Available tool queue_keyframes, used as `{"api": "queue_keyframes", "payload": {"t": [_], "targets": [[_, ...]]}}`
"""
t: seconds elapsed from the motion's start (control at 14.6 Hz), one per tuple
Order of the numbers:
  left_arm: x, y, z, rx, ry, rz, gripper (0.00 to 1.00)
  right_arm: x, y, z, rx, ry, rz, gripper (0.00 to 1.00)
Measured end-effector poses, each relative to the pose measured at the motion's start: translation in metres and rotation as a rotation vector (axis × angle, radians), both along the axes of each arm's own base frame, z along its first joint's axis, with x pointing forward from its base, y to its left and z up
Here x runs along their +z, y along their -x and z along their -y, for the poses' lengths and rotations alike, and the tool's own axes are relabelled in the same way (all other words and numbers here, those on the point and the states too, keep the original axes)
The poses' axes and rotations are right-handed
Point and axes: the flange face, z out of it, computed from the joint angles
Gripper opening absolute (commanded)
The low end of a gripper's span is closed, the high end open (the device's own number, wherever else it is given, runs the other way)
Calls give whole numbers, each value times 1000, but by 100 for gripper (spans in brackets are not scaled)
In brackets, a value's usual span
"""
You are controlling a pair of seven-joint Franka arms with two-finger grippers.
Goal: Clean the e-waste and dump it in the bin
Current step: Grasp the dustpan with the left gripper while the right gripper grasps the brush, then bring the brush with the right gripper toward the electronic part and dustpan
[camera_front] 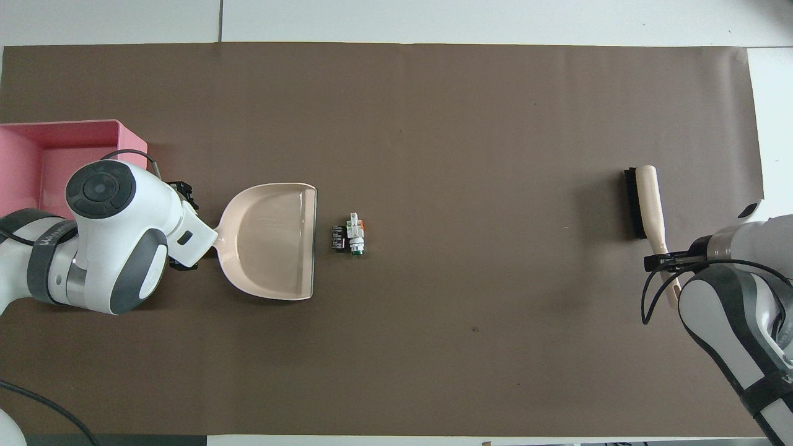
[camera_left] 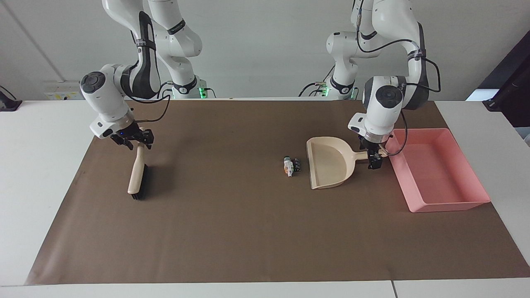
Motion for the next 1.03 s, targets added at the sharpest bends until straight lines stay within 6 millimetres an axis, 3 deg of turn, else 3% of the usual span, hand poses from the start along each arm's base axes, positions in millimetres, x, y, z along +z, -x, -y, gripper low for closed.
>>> {"api": "queue_keyframes", "payload": {"t": [0.07,0.14,0.34,0.41,0.48,0.68,0.89,1.03], "targets": [[-3,2,1,3,-4,-5,93,0,0,0,0,0,1,17],[-5,4,2,6,-7,-5,93,0,0,0,0,0,1,0],[-5,4,3,10,-12,-2,86,1,-1,-1,-10,-10,6,0],[-5,5,5,5,-12,-2,72,1,-1,-1,-12,-13,8,0],[-5,6,9,-1,-12,-1,50,2,-2,-2,-14,-14,11,0],[-4,9,22,-25,-12,1,17,16,-11,-9,-21,-19,13,0],[-4,10,25,-30,-12,2,1,47,-31,-52,-26,-18,-4,0],[-3,10,23,-25,-14,0,0,65,-39,-94,-34,-12,-10,0]]}}
